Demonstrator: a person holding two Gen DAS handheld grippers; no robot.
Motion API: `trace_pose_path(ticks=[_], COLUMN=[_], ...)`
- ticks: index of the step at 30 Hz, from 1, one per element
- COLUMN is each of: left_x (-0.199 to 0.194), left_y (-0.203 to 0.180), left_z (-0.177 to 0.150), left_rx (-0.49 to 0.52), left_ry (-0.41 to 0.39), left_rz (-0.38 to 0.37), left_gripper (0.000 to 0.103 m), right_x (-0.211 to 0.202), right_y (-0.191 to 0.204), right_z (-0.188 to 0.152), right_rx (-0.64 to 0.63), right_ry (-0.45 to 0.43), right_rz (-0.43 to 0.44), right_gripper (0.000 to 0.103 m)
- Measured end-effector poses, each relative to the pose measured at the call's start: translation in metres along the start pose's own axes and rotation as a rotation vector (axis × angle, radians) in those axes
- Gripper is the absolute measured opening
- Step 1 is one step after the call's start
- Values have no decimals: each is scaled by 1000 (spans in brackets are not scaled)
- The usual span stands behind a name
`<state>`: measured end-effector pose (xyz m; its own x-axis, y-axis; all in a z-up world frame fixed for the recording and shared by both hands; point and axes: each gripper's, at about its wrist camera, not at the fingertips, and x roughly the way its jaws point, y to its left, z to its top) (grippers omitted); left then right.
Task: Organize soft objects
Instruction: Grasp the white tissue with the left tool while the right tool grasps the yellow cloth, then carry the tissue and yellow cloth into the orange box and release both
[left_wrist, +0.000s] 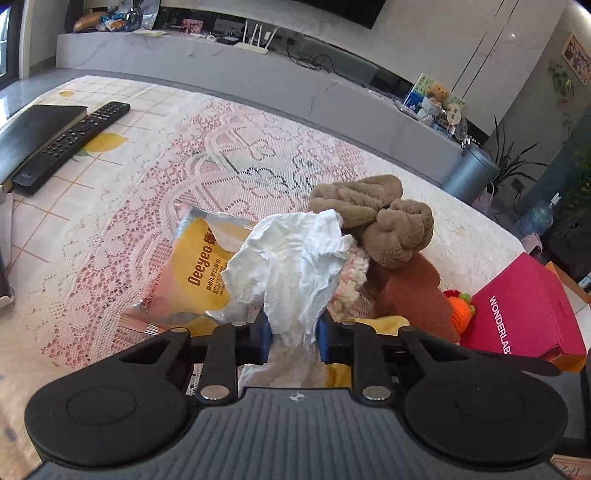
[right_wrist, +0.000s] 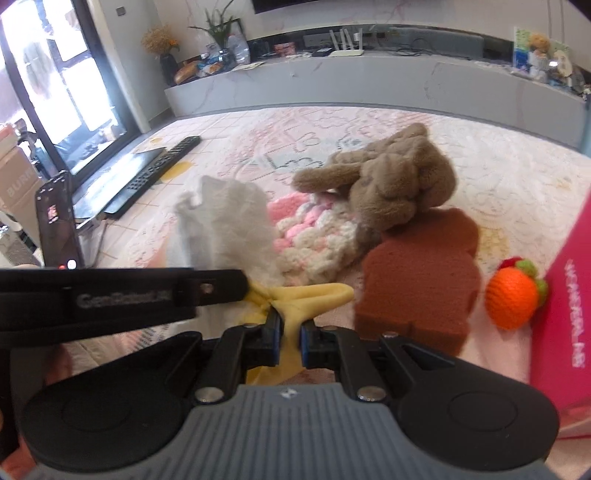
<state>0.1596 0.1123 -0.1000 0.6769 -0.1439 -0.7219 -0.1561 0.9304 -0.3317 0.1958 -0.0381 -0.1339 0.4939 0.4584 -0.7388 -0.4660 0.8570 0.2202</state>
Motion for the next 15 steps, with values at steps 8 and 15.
trace_pose_path(ticks=[8,15], left_x=[-28,-47], left_y=[0,-5], left_z=[-3,-14], left_rx=[0,-22], left_ry=[-40,-2], left_rz=[-20,-52], left_gripper=[23,26], right_x=[-38,-77], right_y=[-9,-6], right_z=[-2,-15], right_rx=[38,-10], right_ry=[-49,-44], right_rz=[-24,-123], right_gripper=[2,2])
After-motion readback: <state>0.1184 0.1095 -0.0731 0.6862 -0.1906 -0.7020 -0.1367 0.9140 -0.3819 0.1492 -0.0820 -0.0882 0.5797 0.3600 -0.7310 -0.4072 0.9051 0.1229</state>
